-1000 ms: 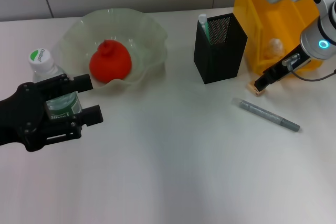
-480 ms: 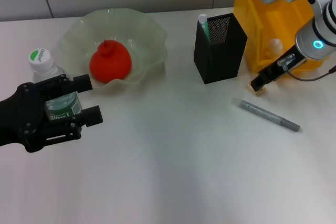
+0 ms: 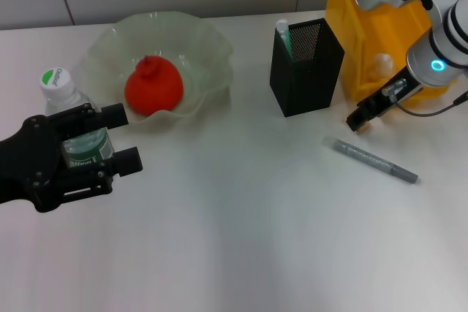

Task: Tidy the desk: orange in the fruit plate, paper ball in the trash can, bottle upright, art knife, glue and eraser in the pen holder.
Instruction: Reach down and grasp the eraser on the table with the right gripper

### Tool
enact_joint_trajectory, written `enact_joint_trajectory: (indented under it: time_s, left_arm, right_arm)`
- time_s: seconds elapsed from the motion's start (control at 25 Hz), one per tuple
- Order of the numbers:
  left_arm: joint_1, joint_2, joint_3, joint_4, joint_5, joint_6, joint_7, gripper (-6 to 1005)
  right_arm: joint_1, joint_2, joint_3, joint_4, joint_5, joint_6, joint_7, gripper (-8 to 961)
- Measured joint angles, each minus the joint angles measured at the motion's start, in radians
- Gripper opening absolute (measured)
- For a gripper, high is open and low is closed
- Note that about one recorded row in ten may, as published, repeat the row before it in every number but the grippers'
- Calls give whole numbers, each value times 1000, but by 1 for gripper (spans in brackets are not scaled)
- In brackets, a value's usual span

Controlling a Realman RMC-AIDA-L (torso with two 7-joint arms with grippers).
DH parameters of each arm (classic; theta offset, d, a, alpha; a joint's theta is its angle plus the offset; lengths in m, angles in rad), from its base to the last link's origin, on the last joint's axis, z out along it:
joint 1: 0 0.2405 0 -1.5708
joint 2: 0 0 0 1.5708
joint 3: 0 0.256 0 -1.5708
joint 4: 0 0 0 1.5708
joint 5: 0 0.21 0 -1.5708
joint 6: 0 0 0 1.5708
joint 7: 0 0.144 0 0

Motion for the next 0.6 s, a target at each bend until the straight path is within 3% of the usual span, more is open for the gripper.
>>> enact_joint_trajectory:
  time_s: [0.6]
  left_arm:
    - [-1, 0, 0, 0, 3, 0, 0, 785]
  right_arm:
    - [0, 2, 0, 15, 0, 21, -4, 544]
